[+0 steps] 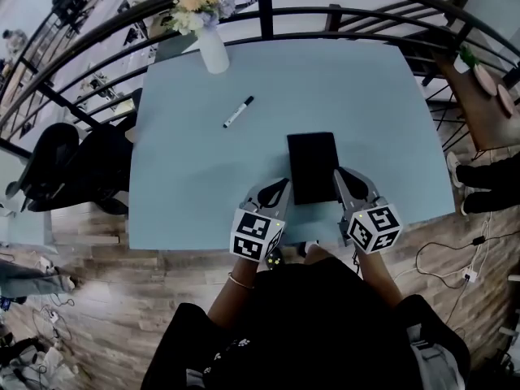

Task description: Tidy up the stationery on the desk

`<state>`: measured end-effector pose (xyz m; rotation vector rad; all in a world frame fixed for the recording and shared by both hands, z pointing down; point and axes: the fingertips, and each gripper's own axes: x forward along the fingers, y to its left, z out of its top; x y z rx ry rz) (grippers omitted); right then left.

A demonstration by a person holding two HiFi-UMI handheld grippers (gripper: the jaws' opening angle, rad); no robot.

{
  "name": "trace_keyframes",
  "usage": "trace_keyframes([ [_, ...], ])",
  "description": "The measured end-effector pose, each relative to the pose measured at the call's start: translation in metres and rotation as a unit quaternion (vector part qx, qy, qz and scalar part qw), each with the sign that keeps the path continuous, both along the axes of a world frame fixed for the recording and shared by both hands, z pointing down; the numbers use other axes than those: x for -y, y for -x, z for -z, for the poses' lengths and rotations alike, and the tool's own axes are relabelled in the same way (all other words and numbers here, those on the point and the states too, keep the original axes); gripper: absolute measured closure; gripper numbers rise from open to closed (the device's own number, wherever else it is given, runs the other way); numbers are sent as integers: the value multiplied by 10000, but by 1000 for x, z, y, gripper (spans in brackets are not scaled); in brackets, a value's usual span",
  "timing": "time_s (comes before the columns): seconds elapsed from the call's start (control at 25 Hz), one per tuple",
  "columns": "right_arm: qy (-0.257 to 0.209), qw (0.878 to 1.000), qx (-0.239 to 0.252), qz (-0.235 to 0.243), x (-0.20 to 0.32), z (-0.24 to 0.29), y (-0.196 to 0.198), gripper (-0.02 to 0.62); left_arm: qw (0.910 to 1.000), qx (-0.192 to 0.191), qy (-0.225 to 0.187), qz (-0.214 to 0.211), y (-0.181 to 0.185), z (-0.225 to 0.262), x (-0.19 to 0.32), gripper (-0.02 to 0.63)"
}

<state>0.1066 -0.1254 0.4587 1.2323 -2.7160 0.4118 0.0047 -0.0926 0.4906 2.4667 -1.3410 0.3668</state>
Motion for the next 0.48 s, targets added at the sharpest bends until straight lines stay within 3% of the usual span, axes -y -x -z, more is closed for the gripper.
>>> trace_keyframes([
  [0.48,-61,9995,292,-109,-32,8,15,589,9998,37,-184,-77,17,14,-29,612],
])
